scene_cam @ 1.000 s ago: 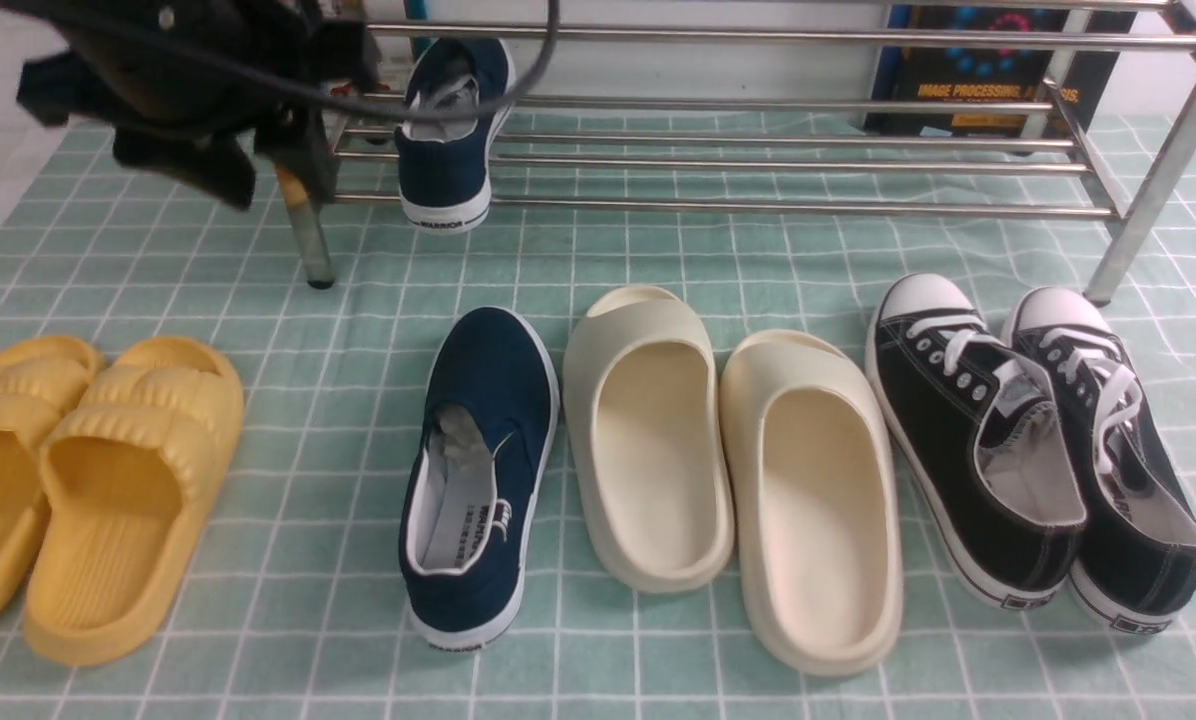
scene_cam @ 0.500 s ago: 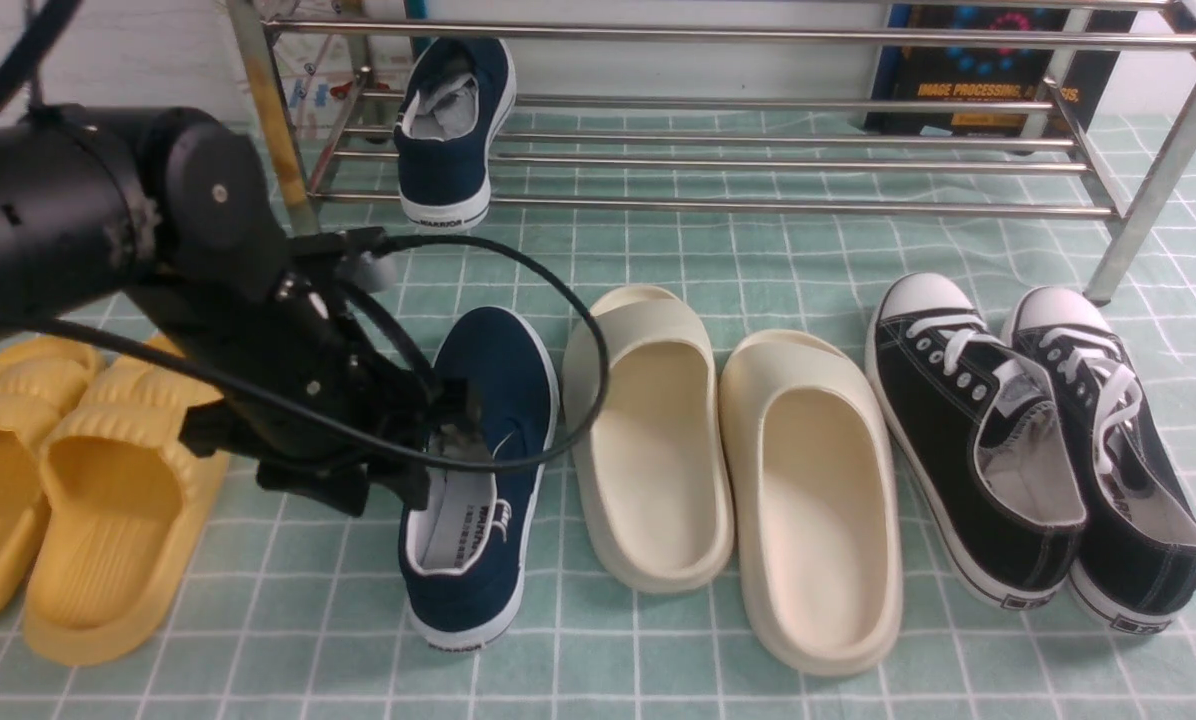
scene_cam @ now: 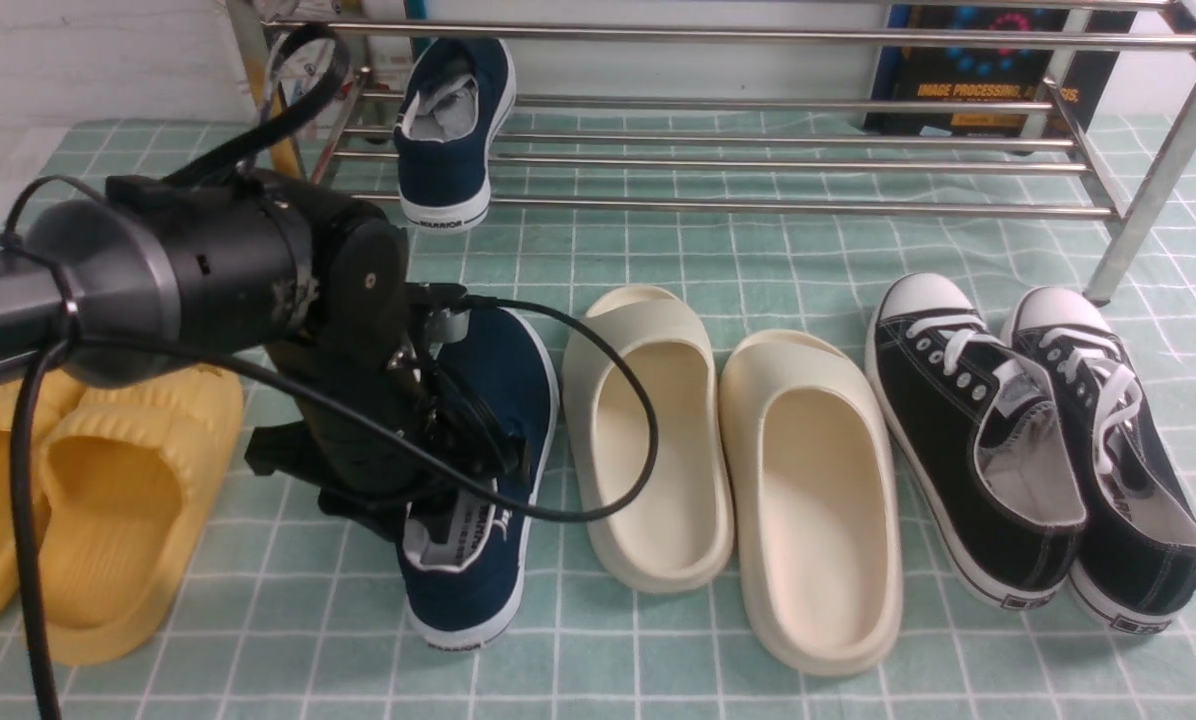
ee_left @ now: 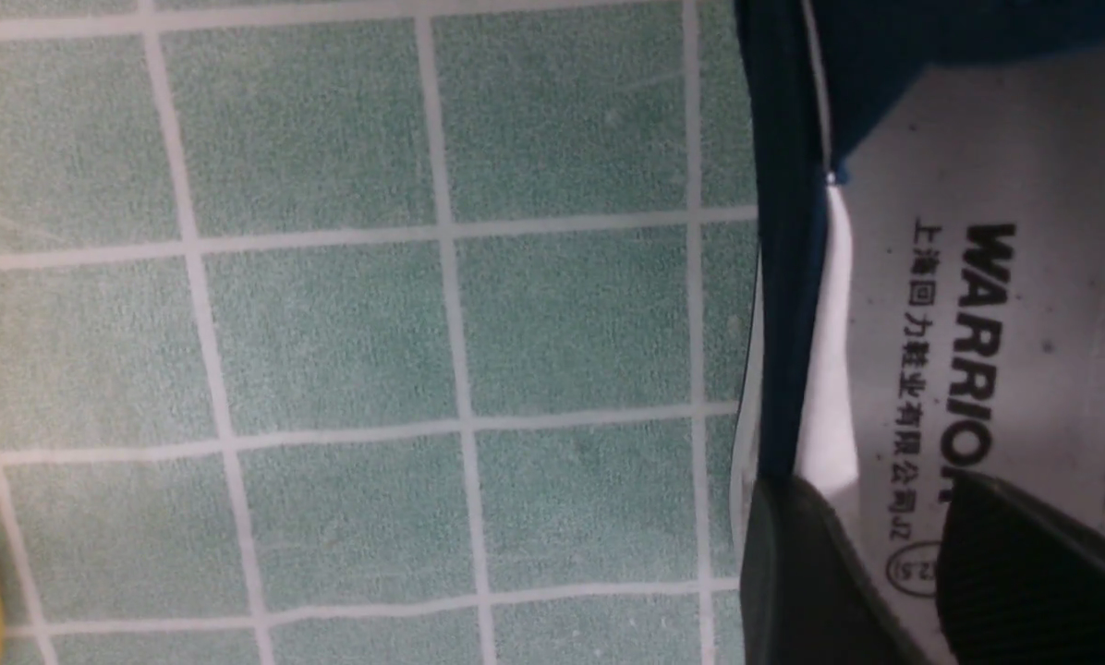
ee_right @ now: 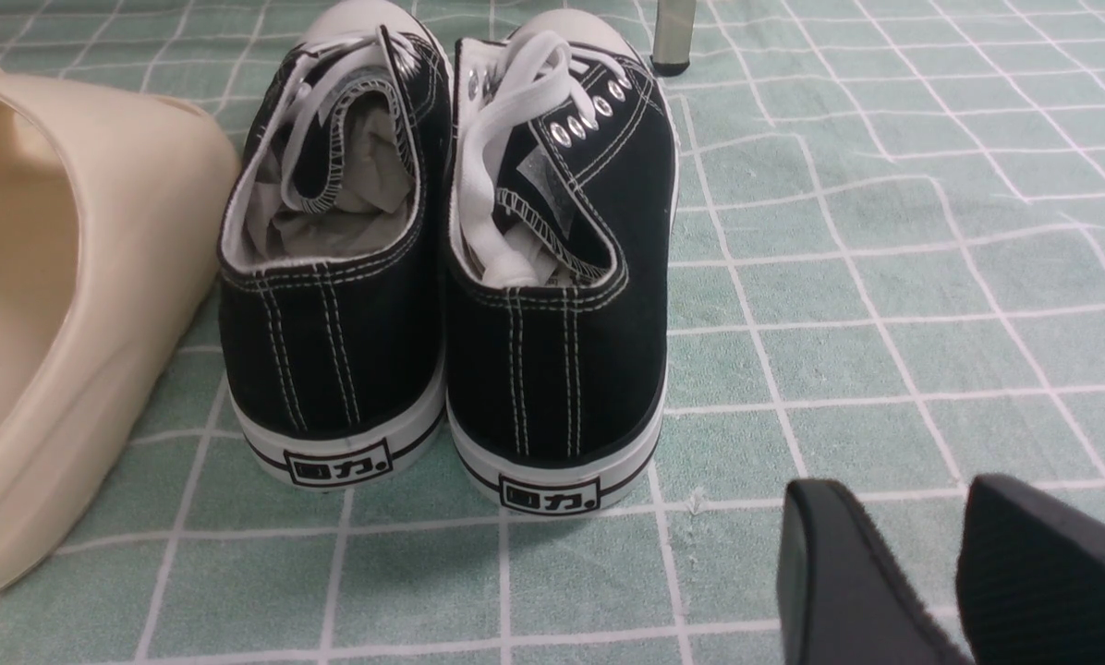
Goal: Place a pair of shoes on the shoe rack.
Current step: Use the left arm to grab the shoe closest to it
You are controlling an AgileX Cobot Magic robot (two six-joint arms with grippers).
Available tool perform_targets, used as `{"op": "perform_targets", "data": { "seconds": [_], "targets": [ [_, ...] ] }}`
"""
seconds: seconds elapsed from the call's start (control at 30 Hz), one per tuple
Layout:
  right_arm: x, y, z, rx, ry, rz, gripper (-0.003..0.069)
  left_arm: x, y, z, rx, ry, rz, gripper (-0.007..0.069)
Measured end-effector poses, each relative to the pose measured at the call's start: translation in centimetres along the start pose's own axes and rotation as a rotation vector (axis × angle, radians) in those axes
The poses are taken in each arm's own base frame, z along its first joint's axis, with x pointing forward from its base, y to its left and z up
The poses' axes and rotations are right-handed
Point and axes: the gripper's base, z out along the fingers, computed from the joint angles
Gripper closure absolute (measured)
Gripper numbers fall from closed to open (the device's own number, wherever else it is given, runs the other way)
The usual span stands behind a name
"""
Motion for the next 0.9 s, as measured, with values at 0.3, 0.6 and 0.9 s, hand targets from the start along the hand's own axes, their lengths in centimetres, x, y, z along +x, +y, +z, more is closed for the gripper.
{"op": "perform_targets", "data": {
  "seconds": [0.3, 0.6, 0.9],
  "targets": [
    [0.0, 0.0, 0.0, 0.0, 0.0, 0.0, 0.0419, 0.0, 0.3, 0.7, -0.051, 0.039, 0.028, 0.0383],
    [0.0, 0.0, 0.0, 0.0, 0.0, 0.0, 0.0419, 0.7, 0.9, -0.9, -0.088, 0.045, 0.043, 0.0383],
    [0.0, 0.0, 0.0, 0.0, 0.0, 0.0, 0.0419, 0.5, 0.3, 0.6, -0.047, 0.068, 0.009, 0.0385]
  ]
}}
